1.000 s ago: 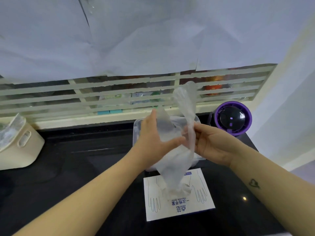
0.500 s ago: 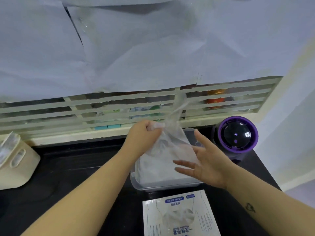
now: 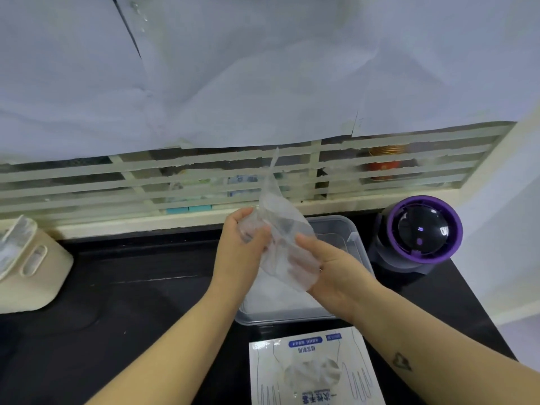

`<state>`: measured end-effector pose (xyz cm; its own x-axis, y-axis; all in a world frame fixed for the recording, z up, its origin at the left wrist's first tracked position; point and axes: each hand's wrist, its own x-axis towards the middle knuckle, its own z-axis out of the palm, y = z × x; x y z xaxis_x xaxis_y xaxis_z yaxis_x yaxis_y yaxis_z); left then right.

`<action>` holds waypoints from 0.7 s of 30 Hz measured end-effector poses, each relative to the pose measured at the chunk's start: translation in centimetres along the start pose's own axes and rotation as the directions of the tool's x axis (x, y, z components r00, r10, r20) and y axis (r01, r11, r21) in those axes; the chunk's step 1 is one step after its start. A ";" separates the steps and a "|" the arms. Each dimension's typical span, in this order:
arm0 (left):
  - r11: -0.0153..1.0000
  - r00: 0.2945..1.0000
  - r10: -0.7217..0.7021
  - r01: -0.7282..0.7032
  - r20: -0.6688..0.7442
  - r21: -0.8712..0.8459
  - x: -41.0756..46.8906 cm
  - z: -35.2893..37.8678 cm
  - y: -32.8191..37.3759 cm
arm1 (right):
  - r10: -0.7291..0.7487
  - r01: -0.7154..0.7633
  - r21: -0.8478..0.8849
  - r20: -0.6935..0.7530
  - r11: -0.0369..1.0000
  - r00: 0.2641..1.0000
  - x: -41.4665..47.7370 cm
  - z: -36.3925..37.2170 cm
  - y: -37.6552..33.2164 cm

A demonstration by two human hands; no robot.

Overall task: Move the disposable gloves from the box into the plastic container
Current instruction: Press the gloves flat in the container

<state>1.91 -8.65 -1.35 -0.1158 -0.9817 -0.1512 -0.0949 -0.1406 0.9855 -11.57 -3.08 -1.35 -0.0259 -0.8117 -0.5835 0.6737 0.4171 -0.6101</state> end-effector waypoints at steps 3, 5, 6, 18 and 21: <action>0.999 0.999 -0.015 0.013 -0.039 -0.045 0.1 -0.6 -0.4 | -0.108 0.110 0.019 -0.071 0.994 0.992 -0.1 -0.3 -0.2; 1.000 0.996 -0.025 0.024 -0.091 -0.010 0.3 -1.7 -0.8 | -0.200 0.201 0.005 -0.039 0.980 0.979 -1.0 -0.5 -1.7; 0.999 0.992 -0.039 0.039 -0.122 -0.009 0.5 -2.3 -1.0 | -0.239 0.239 -0.037 -0.009 0.970 0.971 -1.5 -0.7 -2.5; 0.140 0.602 0.533 -0.756 0.595 0.640 -1.0 -1.6 3.9 | -0.027 0.166 -0.395 0.335 0.903 0.942 -3.4 -0.1 -5.5; 0.230 0.642 0.477 -0.751 0.600 0.620 -0.5 -1.2 3.8 | 0.002 0.196 -0.442 0.408 0.875 0.913 -3.6 0.1 -5.8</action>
<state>2.83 -8.84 2.54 -0.7132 -0.6200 0.3271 -0.5475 0.7841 0.2924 -15.34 -2.60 4.32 0.2790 -0.9071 -0.3151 0.2581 0.3869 -0.8853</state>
